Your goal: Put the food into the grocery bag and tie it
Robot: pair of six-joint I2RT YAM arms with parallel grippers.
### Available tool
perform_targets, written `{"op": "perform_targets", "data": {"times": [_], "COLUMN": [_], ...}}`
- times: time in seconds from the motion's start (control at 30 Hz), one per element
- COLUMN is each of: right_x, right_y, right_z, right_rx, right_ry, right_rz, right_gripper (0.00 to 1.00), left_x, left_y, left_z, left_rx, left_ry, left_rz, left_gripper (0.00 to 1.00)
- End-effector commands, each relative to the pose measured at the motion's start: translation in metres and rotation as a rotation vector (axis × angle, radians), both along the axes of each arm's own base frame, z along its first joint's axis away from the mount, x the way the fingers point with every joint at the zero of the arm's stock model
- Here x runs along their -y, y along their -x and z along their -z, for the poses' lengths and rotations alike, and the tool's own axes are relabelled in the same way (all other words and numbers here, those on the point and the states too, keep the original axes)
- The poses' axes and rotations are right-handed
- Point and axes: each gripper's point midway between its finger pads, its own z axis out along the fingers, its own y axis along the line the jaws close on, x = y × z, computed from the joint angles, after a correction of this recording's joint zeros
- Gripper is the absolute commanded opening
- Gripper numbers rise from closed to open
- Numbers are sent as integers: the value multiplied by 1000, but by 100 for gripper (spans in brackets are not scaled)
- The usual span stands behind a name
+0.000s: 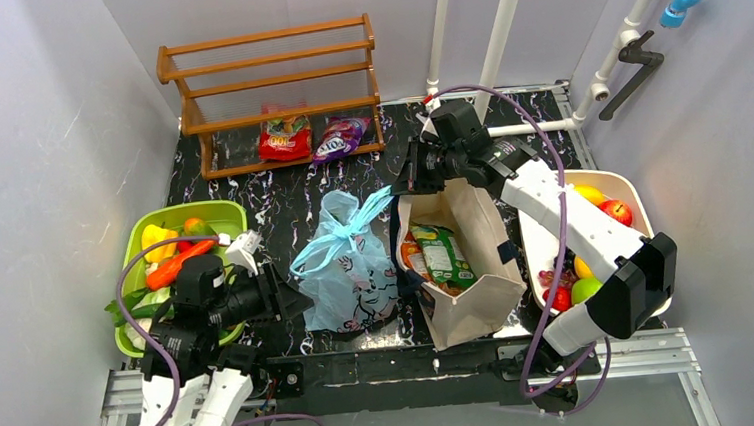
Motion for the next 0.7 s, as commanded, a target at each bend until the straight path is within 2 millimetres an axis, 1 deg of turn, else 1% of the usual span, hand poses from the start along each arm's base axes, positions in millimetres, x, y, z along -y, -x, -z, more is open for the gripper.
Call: {"op": "perform_targets", "data": {"times": [0.0, 0.1, 0.17, 0.2, 0.3, 0.43, 0.47, 0.5, 0.53, 0.57, 0.6, 0.67], "right_x": [5, 5, 3, 1, -1, 3, 3, 4, 4, 4, 5, 7], "right_y": [-4, -3, -1, 0, 5, 8, 9, 10, 12, 14, 15, 19], "right_z": [-13, -13, -14, -16, -22, -23, -26, -27, -30, -32, -36, -42], "right_rx": [72, 70, 66, 68, 86, 104, 109, 112, 115, 120, 130, 148], "right_ry": [-5, -7, -15, -24, -33, -17, -16, -14, -16, -17, -16, -13], "right_rz": [10, 8, -8, -22, -60, -79, -88, -97, -109, -118, -125, -143], "right_gripper": [1, 1, 1, 1, 1, 2, 10, 21, 32, 40, 47, 53], "left_x": [7, 7, 6, 5, -6, -22, -24, -26, -27, -28, -27, -23], "left_y": [10, 9, 7, 6, 0, -11, -13, -15, -17, -19, -20, -22], "left_z": [4, 2, -7, -16, -35, -50, -53, -55, -56, -54, -53, -46], "left_rx": [-57, -24, 14, 45, 87, 101, 107, 113, 114, 110, 108, 87], "left_ry": [57, 77, 80, 77, 13, -83, -96, -105, -111, -115, -113, -100], "left_rz": [13, -4, -11, -14, -59, -124, -134, -144, -153, -157, -155, -148], "left_gripper": [44, 44, 44, 45, 53, 65, 68, 73, 76, 77, 77, 75]}}
